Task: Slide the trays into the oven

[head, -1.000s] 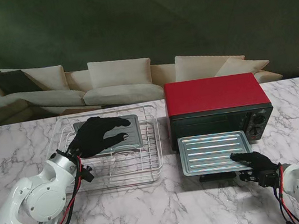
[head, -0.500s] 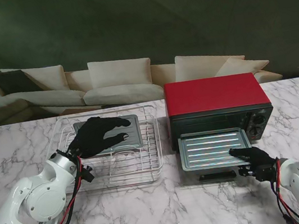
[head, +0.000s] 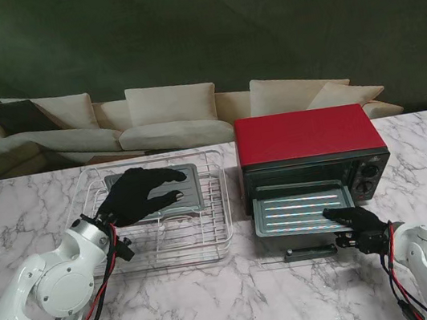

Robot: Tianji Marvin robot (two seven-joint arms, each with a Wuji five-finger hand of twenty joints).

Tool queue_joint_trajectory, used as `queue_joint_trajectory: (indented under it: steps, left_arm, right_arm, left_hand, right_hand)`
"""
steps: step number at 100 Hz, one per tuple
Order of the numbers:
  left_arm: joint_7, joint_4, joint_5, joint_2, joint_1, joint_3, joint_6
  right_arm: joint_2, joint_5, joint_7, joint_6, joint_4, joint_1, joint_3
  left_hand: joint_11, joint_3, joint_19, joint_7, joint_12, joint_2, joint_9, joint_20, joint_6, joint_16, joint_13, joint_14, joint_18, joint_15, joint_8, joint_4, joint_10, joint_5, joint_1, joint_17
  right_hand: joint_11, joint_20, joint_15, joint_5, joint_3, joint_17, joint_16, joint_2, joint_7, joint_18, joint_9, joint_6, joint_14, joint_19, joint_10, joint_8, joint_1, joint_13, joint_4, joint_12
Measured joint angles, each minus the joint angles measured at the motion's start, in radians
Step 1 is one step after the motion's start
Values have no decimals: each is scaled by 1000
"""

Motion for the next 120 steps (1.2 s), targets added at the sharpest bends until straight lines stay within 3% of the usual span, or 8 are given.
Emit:
queue_joint_trajectory:
  steps: [32,69,120]
  left_arm:
    - [-2,0,-1,0,0,-1,0]
    - [-2,0,-2,0,-3,4,1]
    - [-3,0,-2,1,-7,9,1]
  right_arm:
    - [-3,14,-8,-10,0,-3,-2]
    - [11,-2,85,-51,-3,-39,12]
    - [18,-5,120,-55,9,-42,28]
  left_hand:
    - [0,0,0,0,0,11,0,0,0,0,0,0,0,0,0,0,0,0,0,0]
    - [0,0,0,0,0,11,0,0,0,0,0,0,0,0,0,0,0,0,0,0]
    - [0,0,0,0,0,11,0,0,0,0,0,0,0,0,0,0,0,0,0,0]
  right_hand:
    - [0,-3,-4,-1,0,1,-1,0,-5,1,-1,0,0,0,0,0,0,0,0,0]
    - [0,-4,-4,-10,0,1,-2,1,-21,1,-2,0,-5,0,-1,1,0,0,0,2]
    - [0,-4,8,-9,-8,1,1,1,-21,1,-1,-12,-11,0,-7,25,0,0,0,11]
